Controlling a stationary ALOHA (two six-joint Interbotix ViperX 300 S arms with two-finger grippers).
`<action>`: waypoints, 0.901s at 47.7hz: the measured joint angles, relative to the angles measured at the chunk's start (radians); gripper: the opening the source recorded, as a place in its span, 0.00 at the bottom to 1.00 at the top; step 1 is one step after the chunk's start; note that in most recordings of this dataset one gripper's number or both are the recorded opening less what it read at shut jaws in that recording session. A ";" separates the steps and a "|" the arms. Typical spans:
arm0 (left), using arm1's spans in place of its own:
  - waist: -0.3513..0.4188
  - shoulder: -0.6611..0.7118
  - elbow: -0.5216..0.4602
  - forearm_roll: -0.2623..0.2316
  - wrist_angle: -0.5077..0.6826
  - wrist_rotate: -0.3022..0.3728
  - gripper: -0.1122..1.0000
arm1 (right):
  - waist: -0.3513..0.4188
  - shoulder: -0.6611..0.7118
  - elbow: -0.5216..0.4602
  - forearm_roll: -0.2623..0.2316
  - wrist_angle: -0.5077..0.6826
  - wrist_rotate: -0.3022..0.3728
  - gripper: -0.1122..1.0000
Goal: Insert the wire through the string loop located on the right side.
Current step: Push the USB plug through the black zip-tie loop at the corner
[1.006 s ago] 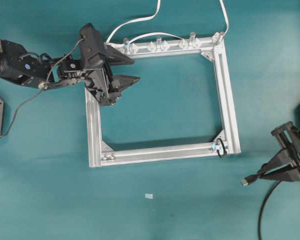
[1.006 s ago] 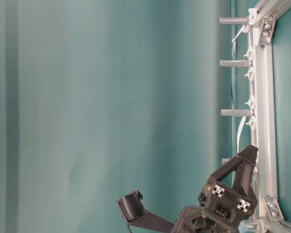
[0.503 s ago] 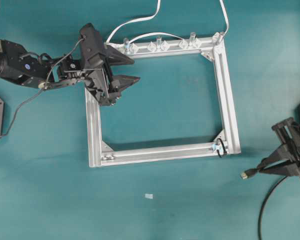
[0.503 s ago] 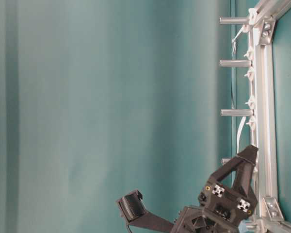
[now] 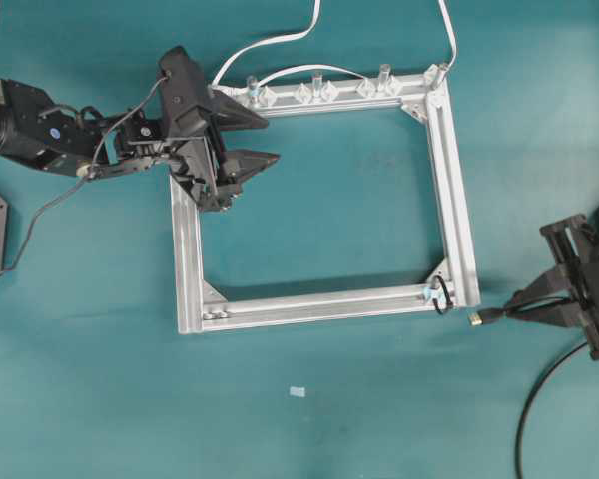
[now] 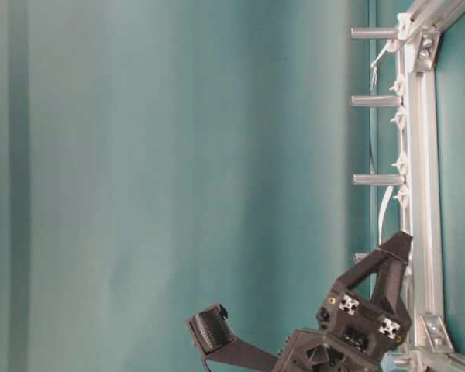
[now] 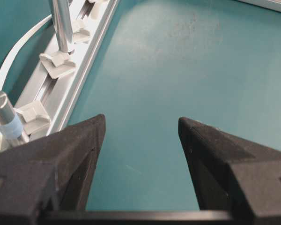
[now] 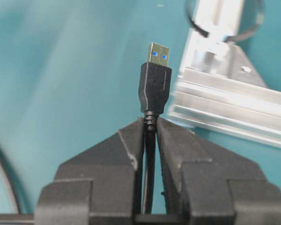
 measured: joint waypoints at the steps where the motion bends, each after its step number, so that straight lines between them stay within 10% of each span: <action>1: 0.000 0.000 0.000 0.000 0.000 0.000 0.69 | -0.006 0.000 0.002 0.000 -0.002 0.002 0.20; 43: 0.000 0.000 0.000 -0.002 0.000 0.000 0.69 | -0.127 -0.078 0.025 -0.023 0.003 -0.002 0.20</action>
